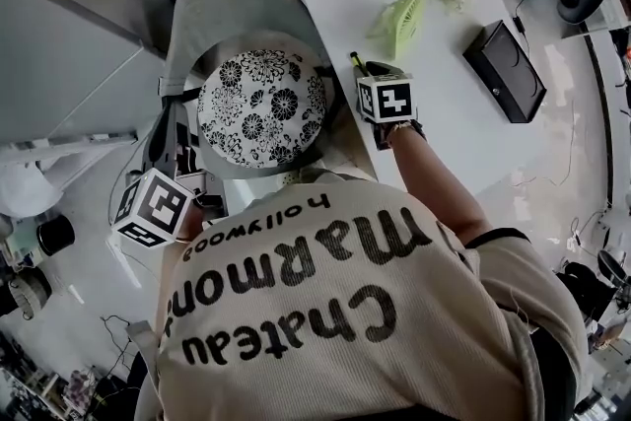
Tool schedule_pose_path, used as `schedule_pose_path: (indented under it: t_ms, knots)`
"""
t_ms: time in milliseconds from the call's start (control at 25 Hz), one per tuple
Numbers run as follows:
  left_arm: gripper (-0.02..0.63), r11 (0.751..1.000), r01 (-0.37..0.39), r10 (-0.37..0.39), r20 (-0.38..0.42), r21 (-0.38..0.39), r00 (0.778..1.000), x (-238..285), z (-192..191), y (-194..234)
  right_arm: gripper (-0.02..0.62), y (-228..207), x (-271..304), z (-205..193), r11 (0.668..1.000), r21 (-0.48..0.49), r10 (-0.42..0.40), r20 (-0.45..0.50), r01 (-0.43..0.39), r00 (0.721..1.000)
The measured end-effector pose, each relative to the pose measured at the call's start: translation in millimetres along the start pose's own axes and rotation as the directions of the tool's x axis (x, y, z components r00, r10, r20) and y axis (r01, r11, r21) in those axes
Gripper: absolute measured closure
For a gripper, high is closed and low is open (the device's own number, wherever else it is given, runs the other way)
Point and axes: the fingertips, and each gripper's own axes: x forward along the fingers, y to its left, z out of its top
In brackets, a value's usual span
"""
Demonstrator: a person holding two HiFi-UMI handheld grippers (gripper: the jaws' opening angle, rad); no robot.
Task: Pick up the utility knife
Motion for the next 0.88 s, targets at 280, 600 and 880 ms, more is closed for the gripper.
schedule_pose_path:
  t_ms: [280,600,880]
  knots:
    - [0.604,1.000,0.009,-0.009,-0.003,-0.004,1.000,-3.9,-2.6,4.4,0.528,-0.6,-0.8,-4.9,0.999,0.039,-0.019,-0.024,0.020,1.000]
    - [0.604,1.000,0.030,-0.030,-0.013,-0.004,0.999,-11.4,-3.8,6.7,0.529,3.5,-16.5,-20.3,0.990,0.136,-0.027,-0.031,0.031,0.999]
    - [0.604,0.997,0.081,-0.081,-0.022,0.005,0.996,-18.0,-8.4,5.1,0.529,15.8,-30.4,-35.7,0.980,0.192,-0.038,-0.021,0.041,0.999]
